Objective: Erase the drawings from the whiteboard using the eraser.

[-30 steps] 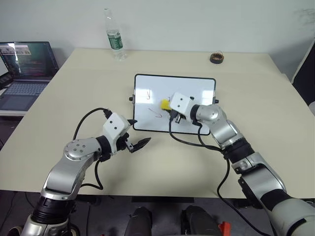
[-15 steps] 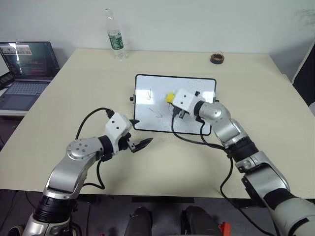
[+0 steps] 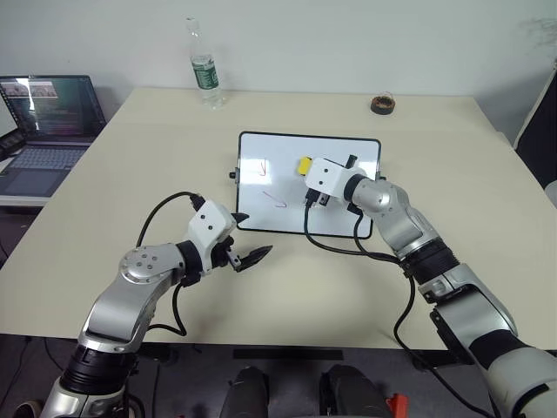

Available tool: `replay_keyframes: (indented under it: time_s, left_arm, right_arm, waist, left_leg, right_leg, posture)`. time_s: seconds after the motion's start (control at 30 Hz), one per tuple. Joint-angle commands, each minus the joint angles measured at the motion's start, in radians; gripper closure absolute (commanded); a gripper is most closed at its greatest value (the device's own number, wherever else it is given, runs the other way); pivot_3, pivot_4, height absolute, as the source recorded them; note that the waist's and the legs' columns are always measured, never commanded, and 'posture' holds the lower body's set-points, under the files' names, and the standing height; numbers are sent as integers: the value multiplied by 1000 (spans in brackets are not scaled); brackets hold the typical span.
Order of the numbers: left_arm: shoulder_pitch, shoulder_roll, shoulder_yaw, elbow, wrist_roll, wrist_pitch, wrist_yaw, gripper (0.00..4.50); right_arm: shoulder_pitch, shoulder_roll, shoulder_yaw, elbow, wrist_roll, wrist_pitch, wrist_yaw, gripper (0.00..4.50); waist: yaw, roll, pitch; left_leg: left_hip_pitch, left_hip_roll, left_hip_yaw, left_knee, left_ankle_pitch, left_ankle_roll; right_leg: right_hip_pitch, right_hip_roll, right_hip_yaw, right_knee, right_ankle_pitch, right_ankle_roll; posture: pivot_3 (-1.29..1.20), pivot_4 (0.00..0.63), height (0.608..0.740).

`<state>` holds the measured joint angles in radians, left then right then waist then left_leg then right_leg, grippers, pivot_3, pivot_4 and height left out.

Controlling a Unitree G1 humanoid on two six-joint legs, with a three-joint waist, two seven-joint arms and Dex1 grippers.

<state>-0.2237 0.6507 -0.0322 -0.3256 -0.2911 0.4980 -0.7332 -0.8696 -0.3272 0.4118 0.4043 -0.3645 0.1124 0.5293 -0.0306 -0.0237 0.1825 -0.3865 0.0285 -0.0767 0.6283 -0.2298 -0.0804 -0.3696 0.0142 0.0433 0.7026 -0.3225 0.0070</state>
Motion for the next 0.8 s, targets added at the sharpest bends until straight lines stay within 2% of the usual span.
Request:
replay_keyframes:
  time_s: [0.03, 0.2, 0.4, 0.5, 0.63, 0.8]
  left_arm:
    - [10, 3, 28, -33, -13, -3, -1, 0]
    - [14, -11, 109, 23, -69, -40, -11, 0]
    - [35, 22, 237, 141, -123, -73, -61, 0]
    - [42, 33, 290, 192, -138, -91, -74, 0]
    - [47, 47, 359, 156, -200, -19, -61, 0]
    - [51, 60, 380, 98, -238, 39, -43, 0]
  right_arm:
    - [77, -24, 40, -47, 3, 51, 122, 3357]
    - [108, 18, -44, -140, 43, 67, 69, 3357]
    - [227, 84, -242, -475, 324, 270, 129, 3357]
    - [308, 75, -272, -636, 411, 365, 153, 3357]
    - [532, 51, -385, -936, 624, 511, 178, 3357]
    - [725, 30, -431, -1044, 695, 538, 131, 3357]
  waist:
    - [-2, 0, 0]
    - [-2, 0, 0]
    - [-2, 1, 1]
    - [-1, 1, 1]
    - [4, 1, 1]
    - [-1, 1, 1]
  left_leg:
    - [0, 0, 0, 0, 0, 0]
    - [0, 0, 0, 0, 0, 0]
    - [-10, 1, -1, 0, 0, 0]
    - [-14, 2, -2, -1, -1, 0]
    - [-15, 3, -3, -2, -1, -1]
    - [-13, 2, -2, -2, -1, -1]
  right_leg:
    - [0, 0, 0, 0, 0, 0]
    - [0, 0, 0, 0, 0, 1]
    - [-8, 0, -2, -1, 0, 0]
    - [-10, -1, -2, -5, 0, 0]
    - [-10, -3, -3, -7, -1, 1]
    - [-8, -5, -2, -6, -2, 2]
  posture:
    - [0, 150, 740]
    - [0, 150, 740]
    - [0, 150, 740]
    - [0, 150, 740]
    - [0, 150, 740]
    - [0, 150, 740]
